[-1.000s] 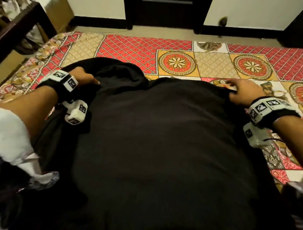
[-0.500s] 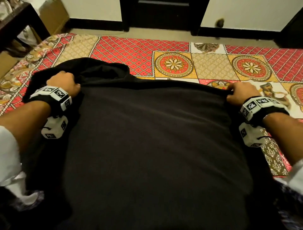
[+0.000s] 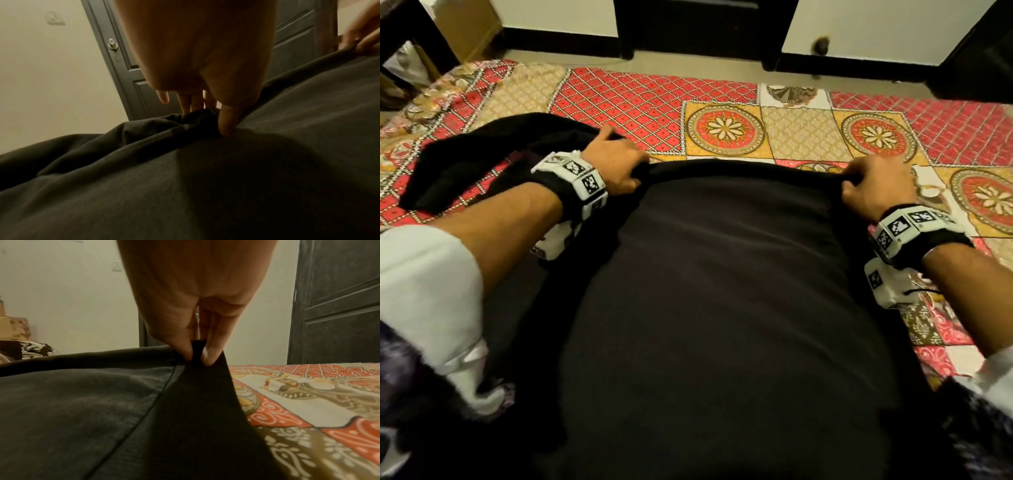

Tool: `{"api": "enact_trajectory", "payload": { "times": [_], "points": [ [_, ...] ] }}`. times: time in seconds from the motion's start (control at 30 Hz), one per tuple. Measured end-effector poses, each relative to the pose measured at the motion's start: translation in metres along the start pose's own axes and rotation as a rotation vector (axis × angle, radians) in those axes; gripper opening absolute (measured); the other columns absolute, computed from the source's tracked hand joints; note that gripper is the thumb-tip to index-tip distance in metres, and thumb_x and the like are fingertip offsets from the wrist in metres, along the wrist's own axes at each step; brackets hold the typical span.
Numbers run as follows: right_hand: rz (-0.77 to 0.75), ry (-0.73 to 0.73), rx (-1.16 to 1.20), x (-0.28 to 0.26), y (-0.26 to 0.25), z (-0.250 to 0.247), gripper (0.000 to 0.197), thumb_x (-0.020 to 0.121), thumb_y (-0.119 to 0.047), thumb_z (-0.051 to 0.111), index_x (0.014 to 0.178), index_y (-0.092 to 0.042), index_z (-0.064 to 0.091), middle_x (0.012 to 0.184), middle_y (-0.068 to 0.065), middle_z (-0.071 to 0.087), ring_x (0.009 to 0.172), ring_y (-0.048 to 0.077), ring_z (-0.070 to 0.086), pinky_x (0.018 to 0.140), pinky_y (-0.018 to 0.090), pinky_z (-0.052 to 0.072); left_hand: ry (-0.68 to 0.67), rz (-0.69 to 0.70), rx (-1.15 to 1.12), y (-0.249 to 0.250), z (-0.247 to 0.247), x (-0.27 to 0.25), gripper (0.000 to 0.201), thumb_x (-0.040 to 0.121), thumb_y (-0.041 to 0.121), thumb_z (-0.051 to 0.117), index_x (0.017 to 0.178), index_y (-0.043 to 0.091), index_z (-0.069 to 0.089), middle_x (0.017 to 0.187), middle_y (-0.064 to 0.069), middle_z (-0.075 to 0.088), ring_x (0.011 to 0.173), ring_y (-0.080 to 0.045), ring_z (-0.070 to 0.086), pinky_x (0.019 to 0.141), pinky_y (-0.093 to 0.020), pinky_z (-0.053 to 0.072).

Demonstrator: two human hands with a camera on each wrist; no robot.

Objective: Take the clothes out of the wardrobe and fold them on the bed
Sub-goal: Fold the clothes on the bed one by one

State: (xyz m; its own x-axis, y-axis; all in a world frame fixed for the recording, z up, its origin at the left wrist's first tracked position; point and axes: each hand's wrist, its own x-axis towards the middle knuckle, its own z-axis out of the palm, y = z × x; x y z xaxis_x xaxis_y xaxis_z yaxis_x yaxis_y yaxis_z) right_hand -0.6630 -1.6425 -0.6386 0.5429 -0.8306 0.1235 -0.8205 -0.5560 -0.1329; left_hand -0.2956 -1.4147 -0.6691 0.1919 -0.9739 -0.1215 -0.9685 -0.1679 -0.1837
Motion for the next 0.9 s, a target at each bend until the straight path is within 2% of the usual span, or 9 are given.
{"api": "enact_trajectory", "payload": {
  "times": [0.13,0.23,0.3,0.47,0.53,0.63,0.73,0.8,0.9],
  "points": [
    [-0.116,0.026,0.019,-0.025,0.015,-0.022,0.018,0.084,-0.012,0.065,0.099,-0.01,0.074,0.097,0.017,0.073,0.091,0.038,0.066,0.082,0.045,0.057,0.075,-0.06,-0.008,-0.004,-0.027,-0.015,0.022,0.083,0.018,0.07,0.102,0.008,0.068,0.085,-0.019,0.071,0.086,-0.037,0.066,0.099,-0.047,0.043],
    [-0.205,-0.004,0.031,-0.058,0.027,-0.043,0.015,0.083,-0.01,0.066,0.096,-0.011,0.073,0.09,0.013,0.072,0.082,0.028,0.06,0.076,0.034,0.047,0.157,-0.009,-0.092,-0.02,-0.051,-0.057,0.025,0.076,0.01,0.079,0.099,0.004,0.07,0.07,-0.023,0.067,0.067,-0.041,0.067,0.067,-0.044,0.052],
    [-0.251,-0.103,0.047,-0.088,0.031,-0.061,0.013,0.085,-0.008,0.068,0.095,-0.013,0.073,0.086,0.009,0.071,0.08,0.024,0.062,0.077,0.031,0.047,0.173,0.09,-0.106,-0.026,-0.064,-0.092,0.032,0.069,0.01,0.084,0.098,0.009,0.071,0.065,-0.018,0.065,0.059,-0.037,0.065,0.06,-0.043,0.055],
    [-0.378,-0.402,-0.115,-0.168,0.039,-0.114,0.019,0.085,-0.025,0.078,0.083,-0.036,0.063,0.078,-0.006,0.067,0.073,0.016,0.064,0.065,0.029,0.045,0.074,0.225,-0.092,-0.006,-0.076,-0.197,0.047,0.061,0.045,0.067,0.103,0.031,0.054,0.072,-0.004,0.06,0.068,-0.033,0.057,0.059,-0.045,0.055],
    [-0.441,-0.476,-0.269,-0.188,0.037,-0.122,0.015,0.082,-0.033,0.079,0.083,-0.034,0.063,0.078,-0.007,0.064,0.076,0.018,0.06,0.063,0.032,0.043,-0.024,0.253,-0.178,0.016,-0.069,-0.233,0.046,0.06,0.053,0.055,0.101,0.033,0.053,0.065,0.003,0.054,0.063,-0.028,0.053,0.055,-0.042,0.055],
    [-0.486,-0.636,-0.444,-0.228,0.031,-0.134,0.018,0.08,-0.037,0.077,0.086,-0.028,0.062,0.076,-0.009,0.058,0.075,0.02,0.059,0.063,0.034,0.049,-0.148,0.284,-0.222,0.067,-0.067,-0.283,0.039,0.06,0.052,0.052,0.092,0.031,0.06,0.062,0.007,0.057,0.062,-0.024,0.061,0.054,-0.034,0.054],
    [-0.558,-0.751,-0.609,-0.254,0.022,-0.129,0.019,0.077,-0.034,0.071,0.086,-0.025,0.057,0.067,-0.008,0.042,0.074,0.028,0.058,0.056,0.03,0.039,-0.407,0.228,-0.155,0.106,-0.069,-0.307,0.032,0.069,0.048,0.06,0.094,0.027,0.06,0.066,0.011,0.05,0.081,-0.017,0.066,0.065,-0.026,0.044],
    [-0.591,-0.794,-0.694,-0.263,0.016,-0.122,0.018,0.079,-0.031,0.069,0.092,-0.021,0.062,0.073,-0.004,0.047,0.083,0.031,0.065,0.05,0.028,0.031,-0.433,0.22,-0.141,0.118,-0.061,-0.315,0.03,0.072,0.046,0.062,0.093,0.025,0.059,0.067,0.012,0.046,0.086,-0.014,0.066,0.065,-0.022,0.038],
    [-0.637,-0.835,-0.761,-0.269,0.011,-0.112,0.015,0.08,-0.029,0.068,0.092,-0.022,0.063,0.088,0.006,0.065,0.09,0.032,0.07,0.059,0.029,0.043,-0.405,0.185,-0.154,0.121,-0.05,-0.328,0.03,0.073,0.048,0.06,0.093,0.026,0.059,0.073,0.012,0.049,0.09,-0.014,0.066,0.066,-0.022,0.036]
  ]
}}
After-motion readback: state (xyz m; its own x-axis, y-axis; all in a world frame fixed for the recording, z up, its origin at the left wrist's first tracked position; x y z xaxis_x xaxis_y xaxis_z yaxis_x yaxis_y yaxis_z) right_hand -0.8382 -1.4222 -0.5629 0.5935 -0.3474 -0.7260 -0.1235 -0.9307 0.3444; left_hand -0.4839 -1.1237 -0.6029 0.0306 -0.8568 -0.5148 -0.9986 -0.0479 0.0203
